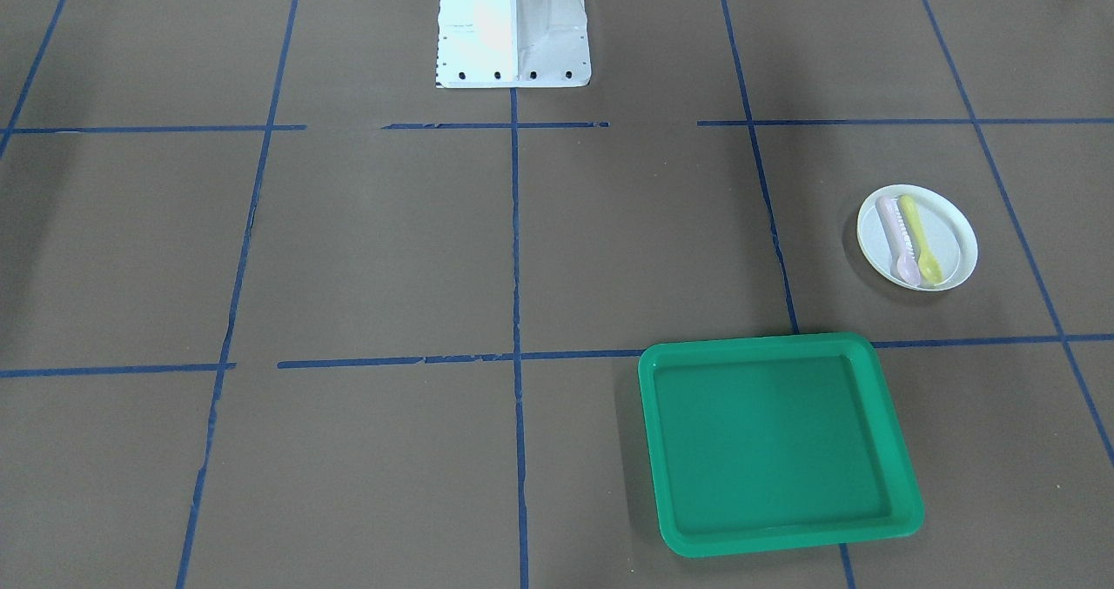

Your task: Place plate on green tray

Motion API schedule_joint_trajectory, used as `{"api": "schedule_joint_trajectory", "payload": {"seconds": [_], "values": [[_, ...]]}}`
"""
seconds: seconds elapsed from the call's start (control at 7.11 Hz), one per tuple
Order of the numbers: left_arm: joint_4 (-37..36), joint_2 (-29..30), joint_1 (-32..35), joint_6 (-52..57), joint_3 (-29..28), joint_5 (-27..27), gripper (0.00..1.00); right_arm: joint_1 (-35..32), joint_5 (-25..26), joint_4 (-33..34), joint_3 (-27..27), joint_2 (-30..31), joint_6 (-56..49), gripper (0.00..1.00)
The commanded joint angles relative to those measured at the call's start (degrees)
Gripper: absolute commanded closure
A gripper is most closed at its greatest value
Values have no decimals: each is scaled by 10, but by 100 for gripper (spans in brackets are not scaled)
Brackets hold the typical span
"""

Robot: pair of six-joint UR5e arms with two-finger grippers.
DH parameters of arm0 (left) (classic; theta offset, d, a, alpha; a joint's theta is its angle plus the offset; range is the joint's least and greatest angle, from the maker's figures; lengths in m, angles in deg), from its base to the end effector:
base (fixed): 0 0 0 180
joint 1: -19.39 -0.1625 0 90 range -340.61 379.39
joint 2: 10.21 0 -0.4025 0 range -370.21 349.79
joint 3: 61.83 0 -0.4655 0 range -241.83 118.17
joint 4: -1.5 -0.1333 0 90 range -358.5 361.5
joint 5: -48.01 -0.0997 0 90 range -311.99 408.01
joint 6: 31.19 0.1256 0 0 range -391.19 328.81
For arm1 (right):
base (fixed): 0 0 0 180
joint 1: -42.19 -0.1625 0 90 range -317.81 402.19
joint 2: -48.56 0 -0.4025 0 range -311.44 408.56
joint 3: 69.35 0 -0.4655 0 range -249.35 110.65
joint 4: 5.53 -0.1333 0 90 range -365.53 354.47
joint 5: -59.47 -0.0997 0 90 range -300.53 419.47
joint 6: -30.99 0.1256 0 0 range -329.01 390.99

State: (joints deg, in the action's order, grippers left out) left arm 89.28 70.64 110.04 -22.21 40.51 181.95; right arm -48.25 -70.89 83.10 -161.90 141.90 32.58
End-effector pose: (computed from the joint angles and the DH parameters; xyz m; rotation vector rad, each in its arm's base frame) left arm -0.0518 -0.5014 0.6227 0.0805 0.7635 0.1447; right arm 0.0561 -0.5423 0.6654 0.0026 -0.7045 0.0304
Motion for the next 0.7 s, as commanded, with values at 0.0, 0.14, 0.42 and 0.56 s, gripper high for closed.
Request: {"api": "schedule_joint_trajectory", "payload": {"seconds": [0.0, 0.14, 0.42, 0.56], "values": [[22, 3, -30, -29, -26, 1, 0, 0, 0, 0, 0, 0, 0, 0], [62, 9, -60, -46, -60, 24, 0, 0, -1, 0, 0, 0, 0, 0], [163, 19, -129, -170, -110, 83, 0, 0, -1, 0, 0, 0, 0, 0], [270, 21, -163, -256, -151, 82, 0, 0, 0, 0, 0, 0, 0, 0]]}}
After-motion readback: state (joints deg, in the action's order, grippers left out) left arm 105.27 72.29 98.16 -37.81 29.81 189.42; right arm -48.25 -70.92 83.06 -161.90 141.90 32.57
